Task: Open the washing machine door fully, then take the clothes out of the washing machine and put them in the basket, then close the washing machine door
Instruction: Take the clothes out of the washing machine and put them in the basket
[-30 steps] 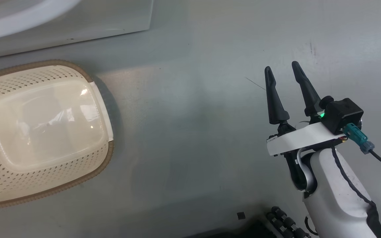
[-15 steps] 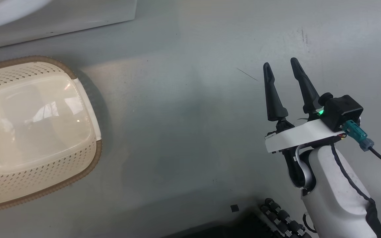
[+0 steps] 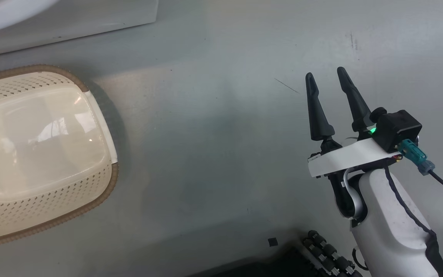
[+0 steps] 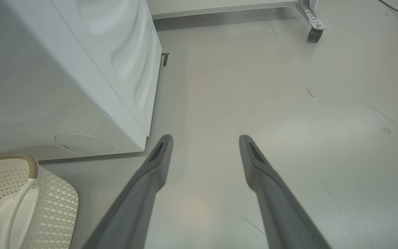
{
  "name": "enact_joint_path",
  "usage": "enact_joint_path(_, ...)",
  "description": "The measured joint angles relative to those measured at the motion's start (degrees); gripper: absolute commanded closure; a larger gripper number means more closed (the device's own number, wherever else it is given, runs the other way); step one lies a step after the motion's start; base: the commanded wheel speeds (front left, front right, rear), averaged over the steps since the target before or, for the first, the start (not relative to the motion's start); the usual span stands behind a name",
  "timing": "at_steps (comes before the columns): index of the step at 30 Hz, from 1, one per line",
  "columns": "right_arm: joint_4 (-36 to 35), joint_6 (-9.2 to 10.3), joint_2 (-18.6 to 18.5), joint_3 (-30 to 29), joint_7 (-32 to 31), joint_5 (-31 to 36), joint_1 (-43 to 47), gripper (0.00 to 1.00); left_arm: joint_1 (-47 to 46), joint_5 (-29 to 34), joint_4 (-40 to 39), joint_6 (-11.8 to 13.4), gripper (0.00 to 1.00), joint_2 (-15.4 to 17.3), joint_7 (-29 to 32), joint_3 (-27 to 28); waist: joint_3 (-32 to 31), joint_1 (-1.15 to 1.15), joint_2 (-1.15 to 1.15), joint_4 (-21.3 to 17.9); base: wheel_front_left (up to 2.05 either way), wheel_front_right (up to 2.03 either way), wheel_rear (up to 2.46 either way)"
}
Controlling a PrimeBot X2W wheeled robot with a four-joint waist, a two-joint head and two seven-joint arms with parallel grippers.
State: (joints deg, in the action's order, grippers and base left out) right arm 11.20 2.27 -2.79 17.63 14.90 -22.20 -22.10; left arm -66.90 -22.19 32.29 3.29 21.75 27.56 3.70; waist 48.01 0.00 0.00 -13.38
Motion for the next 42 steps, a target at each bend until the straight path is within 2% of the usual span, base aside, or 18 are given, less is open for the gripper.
enact_joint_path(9,0.57,0.38,0.0,-1.1,0.0,0.12,-0.1,0.0,0.48,0.6,0.75,-0.82,1.0,-2.09,-4.93,-1.69,-1.47,0.0,0.0,1.22,0.0,0.0,0.0)
enact_joint_path(22,2.25,0.16,-0.02,-3.24,0.0,1.8,-0.92,0.0,4.05,0.25,2.29,-4.2,1.0,-5.25,-13.94,-2.68,-5.46,0.0,0.0,4.22,0.0,0.0,0.0)
enact_joint_path(33,3.75,-0.45,-0.08,-6.33,0.0,4.17,-0.76,0.0,10.5,-2.13,3.53,-7.5,1.0,-11.25,-21.83,-3.47,-9.68,0.0,0.0,7.24,0.0,0.0,0.0)
enact_joint_path(42,4.95,-1.13,-0.09,-7.87,0.0,5.22,0.91,0.0,18.29,-3.97,4.68,-8.8,1.0,-15.46,-28.66,-4.35,-13.69,-0.01,0.0,10.06,0.0,0.0,0.0)
